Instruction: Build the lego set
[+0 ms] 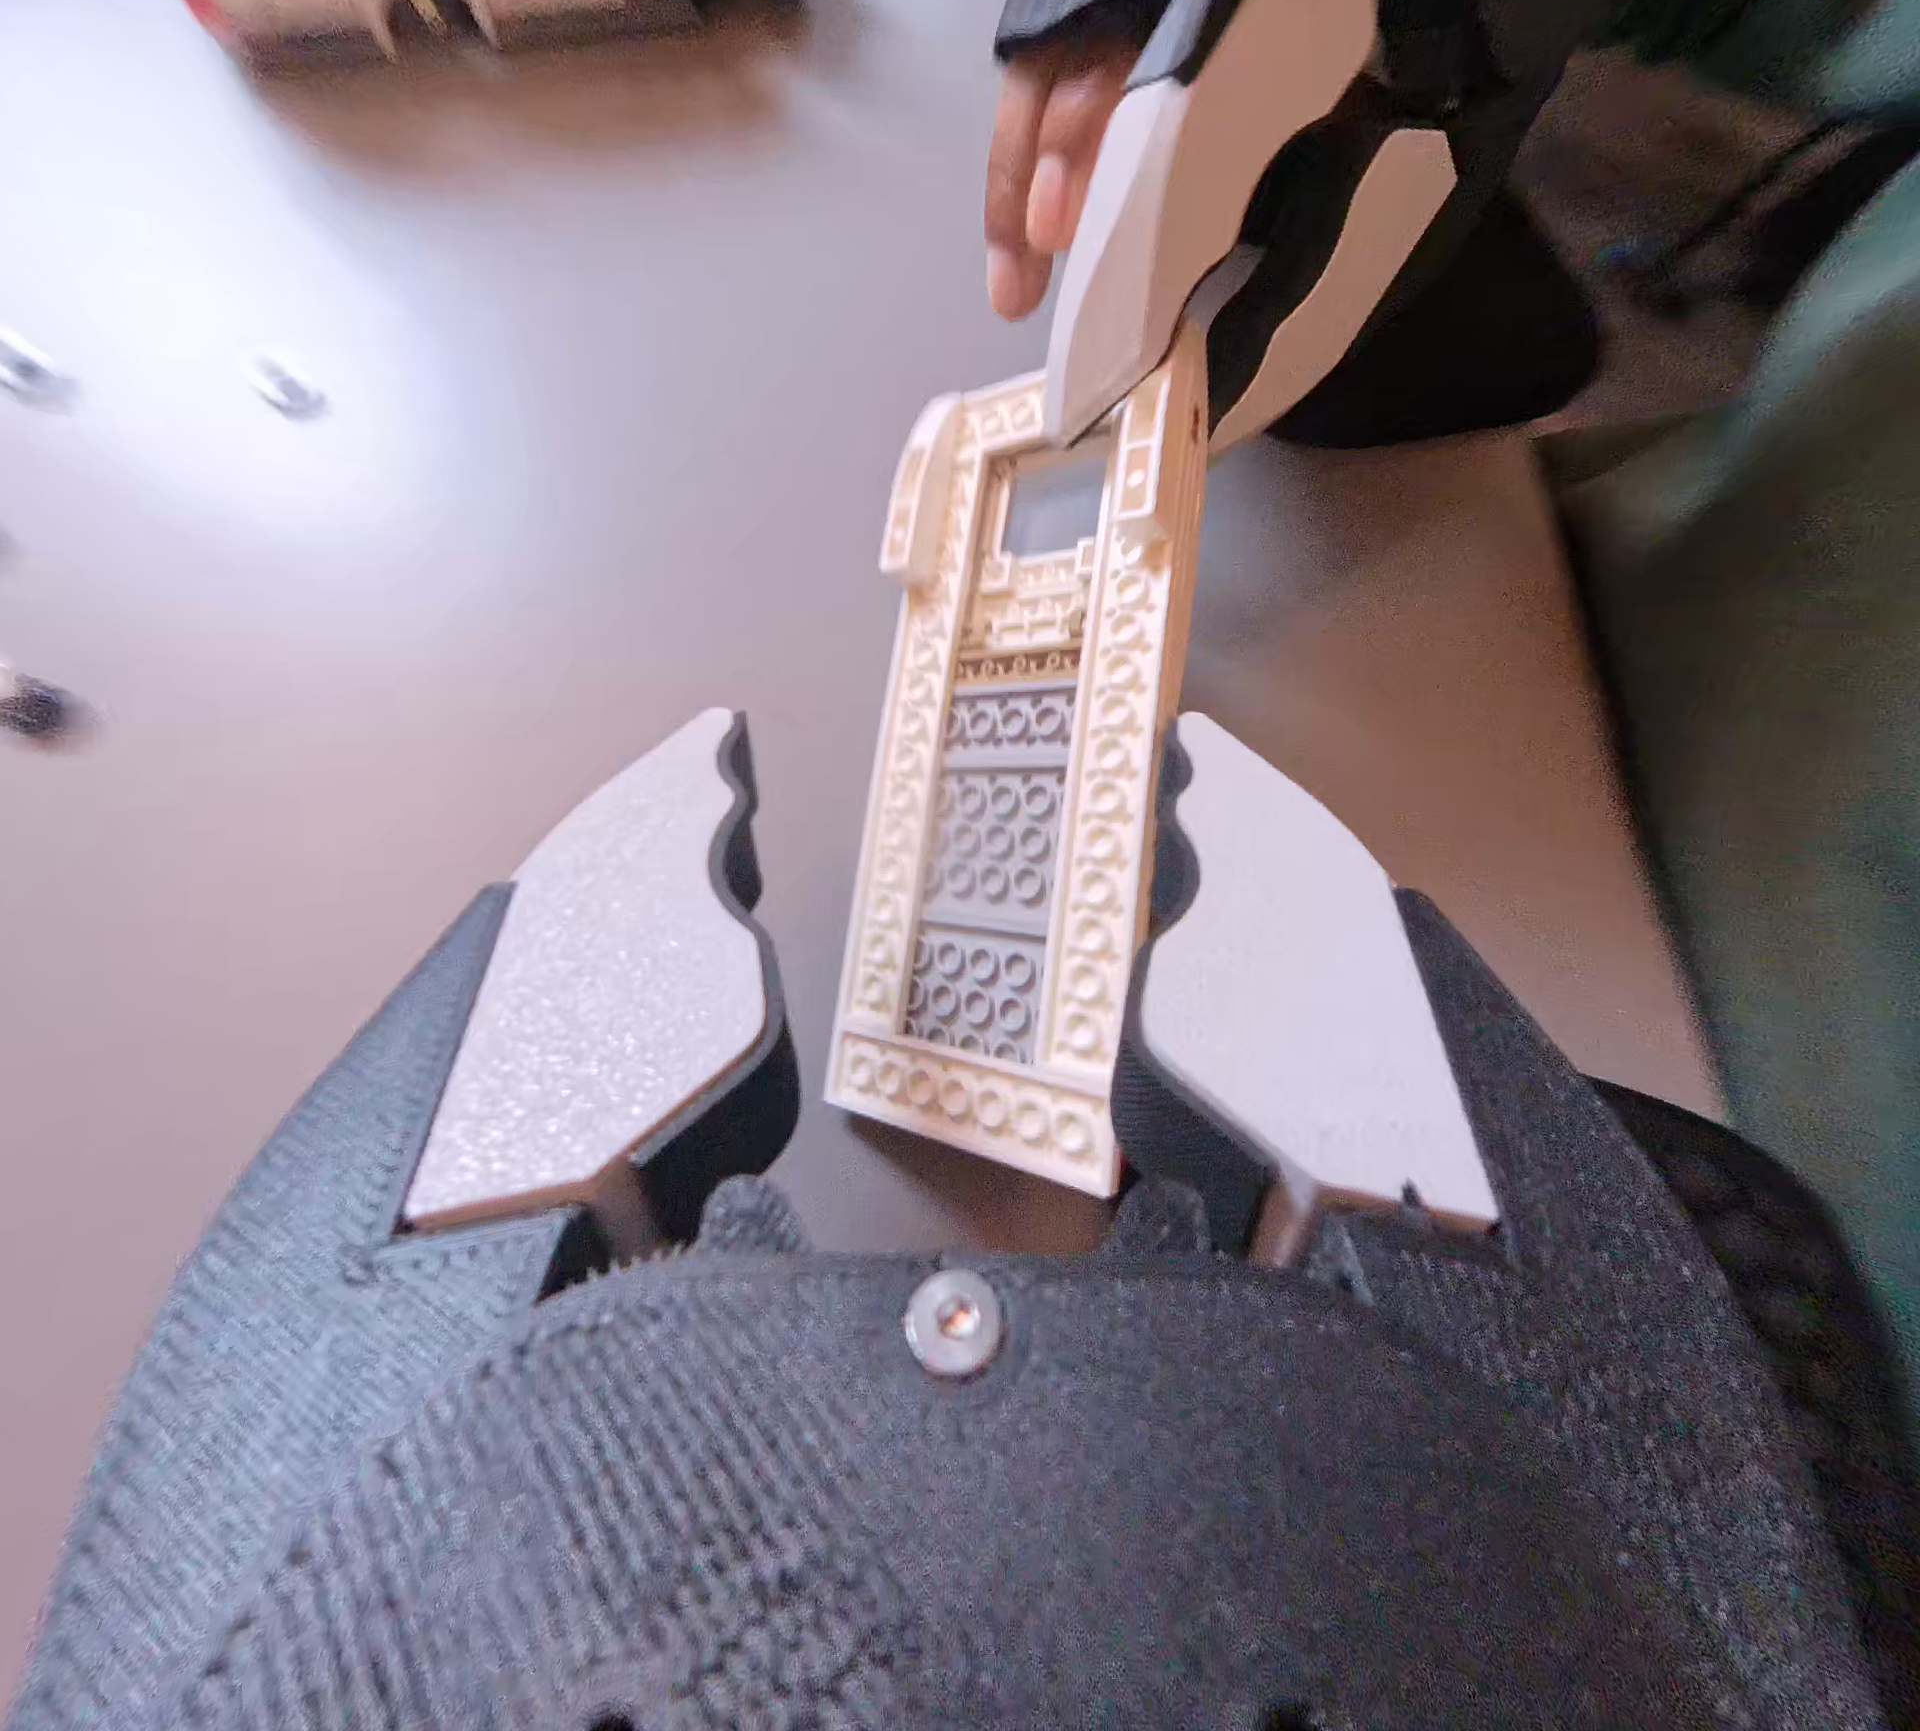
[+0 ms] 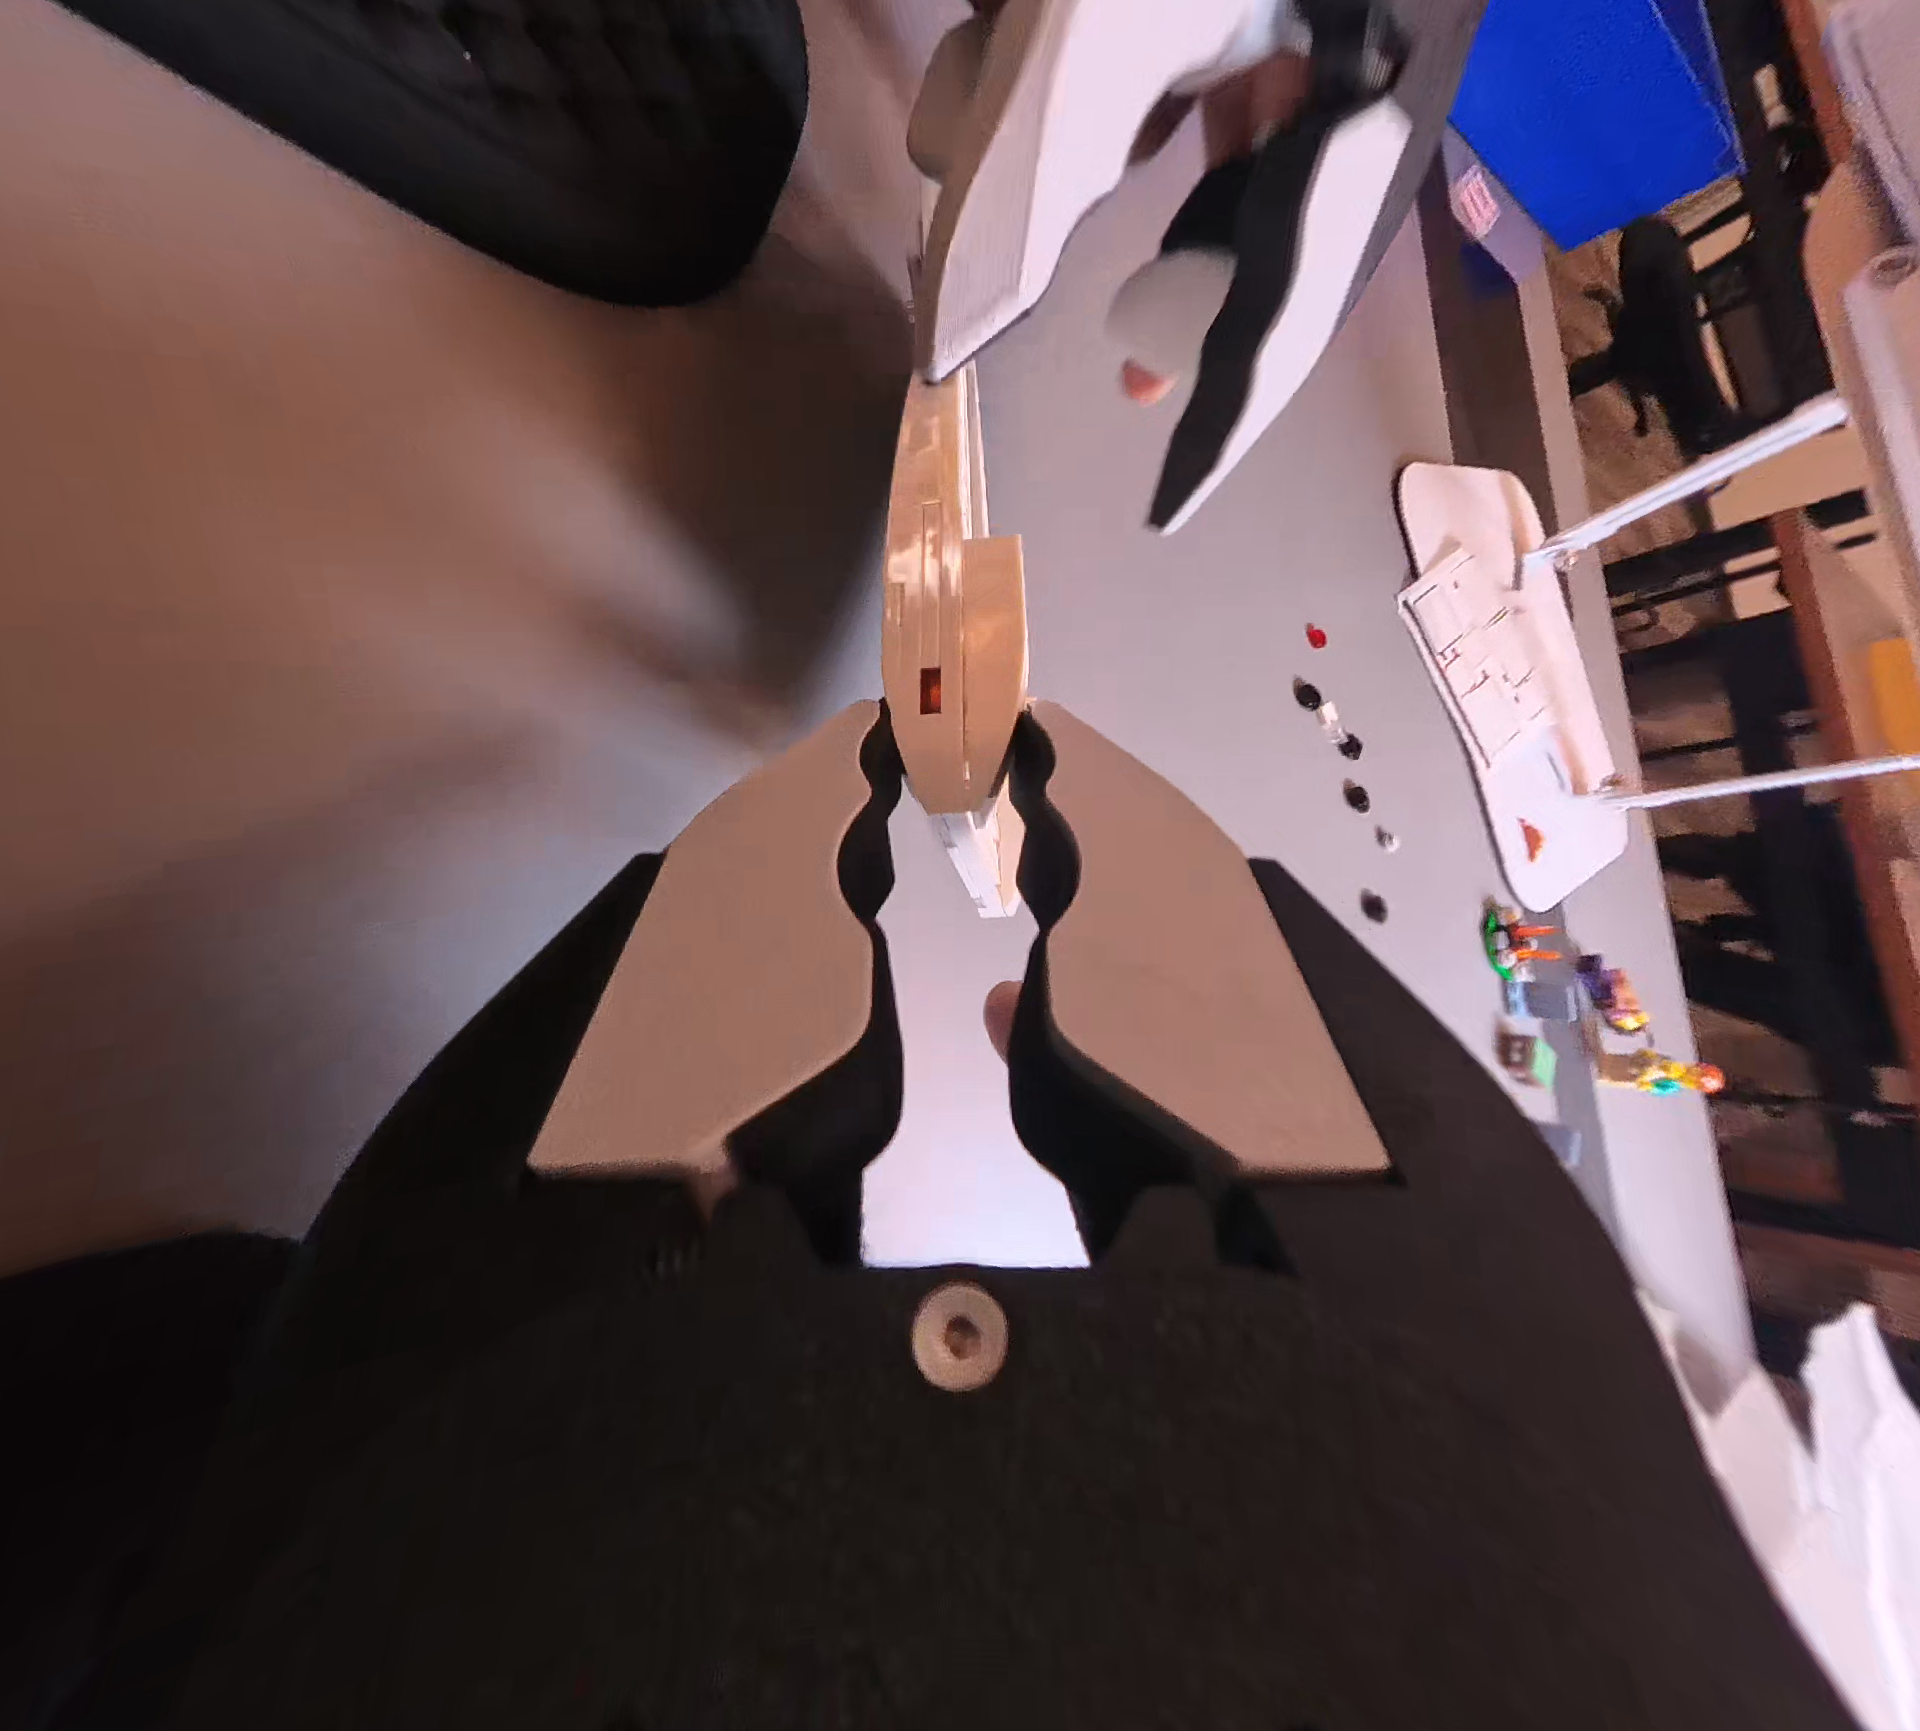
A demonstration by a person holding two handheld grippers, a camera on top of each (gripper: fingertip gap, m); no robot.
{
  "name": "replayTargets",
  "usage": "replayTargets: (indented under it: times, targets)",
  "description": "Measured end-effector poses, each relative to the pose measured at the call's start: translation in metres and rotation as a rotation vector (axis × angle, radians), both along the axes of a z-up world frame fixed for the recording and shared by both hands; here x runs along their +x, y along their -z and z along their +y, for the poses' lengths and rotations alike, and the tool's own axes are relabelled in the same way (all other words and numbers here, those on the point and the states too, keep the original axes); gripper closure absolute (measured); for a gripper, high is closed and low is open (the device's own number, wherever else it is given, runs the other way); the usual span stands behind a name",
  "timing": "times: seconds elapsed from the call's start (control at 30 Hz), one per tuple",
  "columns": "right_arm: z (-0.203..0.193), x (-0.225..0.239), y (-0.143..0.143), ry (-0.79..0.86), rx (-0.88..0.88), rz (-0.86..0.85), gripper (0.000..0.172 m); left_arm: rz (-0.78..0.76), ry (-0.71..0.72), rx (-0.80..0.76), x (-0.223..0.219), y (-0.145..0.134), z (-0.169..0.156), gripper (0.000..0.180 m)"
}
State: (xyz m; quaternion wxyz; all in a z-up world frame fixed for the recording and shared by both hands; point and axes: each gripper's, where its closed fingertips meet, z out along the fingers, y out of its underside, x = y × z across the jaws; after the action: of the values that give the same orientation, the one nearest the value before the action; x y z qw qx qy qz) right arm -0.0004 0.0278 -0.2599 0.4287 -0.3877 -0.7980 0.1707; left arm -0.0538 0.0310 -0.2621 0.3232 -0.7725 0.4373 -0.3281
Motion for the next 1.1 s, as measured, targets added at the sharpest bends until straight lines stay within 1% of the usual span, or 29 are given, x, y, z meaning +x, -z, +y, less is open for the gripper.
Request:
replayTargets:
  times: [0.07, 0.1, 0.13, 0.17, 0.2, 0.23, 0.27, 0.3, 0.37, 0.47, 0.5, 0.53, 0.67, 0.83, 1.1]
  targets:
    - [-0.002, -0.001, -0.003, 0.022, -0.078, 0.014, 0.152, 0.068, -0.003, 0.242, 0.013, -0.020, -0.004, 0.124]
    - [-0.004, -0.003, -0.004, 0.029, -0.108, 0.015, 0.152, 0.108, 0.018, 0.343, 0.025, -0.025, -0.010, 0.131]
    - [-0.005, -0.004, -0.005, 0.038, -0.132, 0.011, 0.152, 0.178, 0.029, 0.433, 0.035, -0.025, -0.013, 0.135]
    - [-0.006, -0.006, -0.006, 0.041, -0.152, 0.007, 0.152, 0.263, 0.035, 0.513, 0.042, -0.022, -0.013, 0.136]
    - [-0.007, -0.008, -0.008, 0.042, -0.172, 0.007, 0.152, 0.333, 0.041, 0.574, 0.045, -0.019, -0.012, 0.143]
    - [-0.009, -0.009, -0.009, 0.046, -0.193, 0.008, 0.152, 0.378, 0.047, 0.622, 0.048, -0.018, -0.012, 0.155]
    - [-0.008, -0.010, -0.009, 0.058, -0.209, 0.004, 0.152, 0.409, 0.037, 0.659, 0.048, -0.019, -0.010, 0.155]
    - [-0.007, -0.011, -0.012, 0.067, -0.223, 0.018, 0.151, 0.428, 0.024, 0.671, 0.046, -0.019, -0.008, 0.155]
    - [-0.008, -0.012, -0.016, 0.076, -0.217, 0.047, 0.151, 0.399, 0.014, 0.679, 0.046, -0.022, -0.008, 0.155]
    - [-0.010, -0.011, -0.031, 0.064, -0.103, 0.140, 0.143, 0.353, 0.017, 0.645, 0.045, -0.025, -0.010, 0.155]
    - [-0.013, -0.009, -0.034, 0.051, -0.083, 0.149, 0.146, 0.343, 0.017, 0.644, 0.046, -0.026, -0.011, 0.155]
    - [-0.016, -0.008, -0.034, 0.046, -0.064, 0.147, 0.150, 0.333, 0.014, 0.646, 0.047, -0.028, -0.012, 0.155]
    - [-0.018, -0.005, -0.034, 0.055, 0.011, 0.135, 0.152, 0.327, 0.023, 0.632, 0.049, -0.027, -0.015, 0.155]
    - [-0.021, -0.004, -0.030, 0.047, 0.060, 0.121, 0.152, 0.331, 0.038, 0.634, 0.050, -0.024, -0.018, 0.155]
    - [-0.026, -0.005, -0.032, 0.030, 0.022, 0.159, 0.153, 0.282, 0.053, 0.620, 0.051, -0.025, -0.022, 0.155]
